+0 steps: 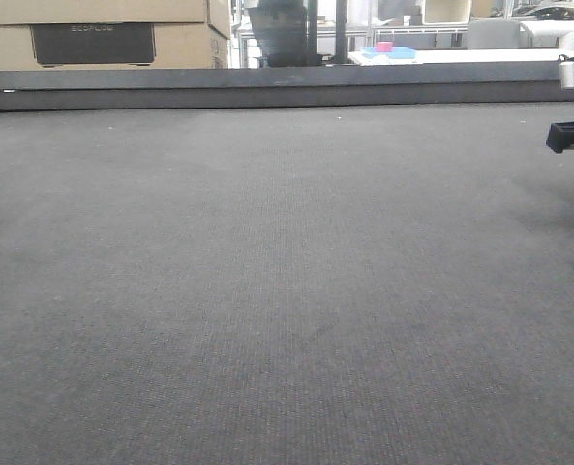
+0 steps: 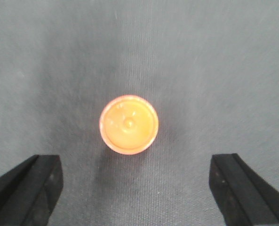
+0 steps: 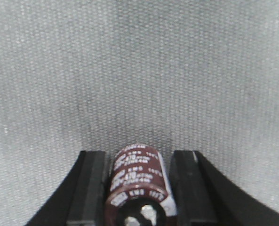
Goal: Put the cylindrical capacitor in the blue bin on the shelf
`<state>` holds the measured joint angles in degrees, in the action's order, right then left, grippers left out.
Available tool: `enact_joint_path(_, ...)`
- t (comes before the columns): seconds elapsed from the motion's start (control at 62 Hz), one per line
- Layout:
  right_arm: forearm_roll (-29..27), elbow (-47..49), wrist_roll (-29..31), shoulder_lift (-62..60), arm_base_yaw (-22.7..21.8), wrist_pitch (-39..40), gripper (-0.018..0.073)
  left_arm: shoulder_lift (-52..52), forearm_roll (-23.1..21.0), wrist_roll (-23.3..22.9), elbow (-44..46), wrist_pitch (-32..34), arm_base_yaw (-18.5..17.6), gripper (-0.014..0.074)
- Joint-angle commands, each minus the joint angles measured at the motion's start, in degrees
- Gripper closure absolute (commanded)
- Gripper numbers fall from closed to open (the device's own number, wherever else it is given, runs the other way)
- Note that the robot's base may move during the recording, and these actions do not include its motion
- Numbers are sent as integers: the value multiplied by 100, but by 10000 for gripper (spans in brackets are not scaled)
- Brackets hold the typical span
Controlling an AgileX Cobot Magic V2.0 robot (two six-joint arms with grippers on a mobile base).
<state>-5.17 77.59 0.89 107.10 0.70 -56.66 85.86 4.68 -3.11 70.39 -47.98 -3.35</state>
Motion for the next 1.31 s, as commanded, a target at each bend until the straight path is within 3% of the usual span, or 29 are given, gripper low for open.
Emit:
enact_joint_path(0.0,-88,49,12,-17,-30,-33,721,199,23,-13,126,-44,12,59)
enact_joint_path(0.581,-87,49,12,-17,-30,-179,721,1032,401,-89,394,144,34,59)
enact_joint_path(1.29,-87,49,12,43,-30,-178,721,1466,341,-158,394,434,34,74)
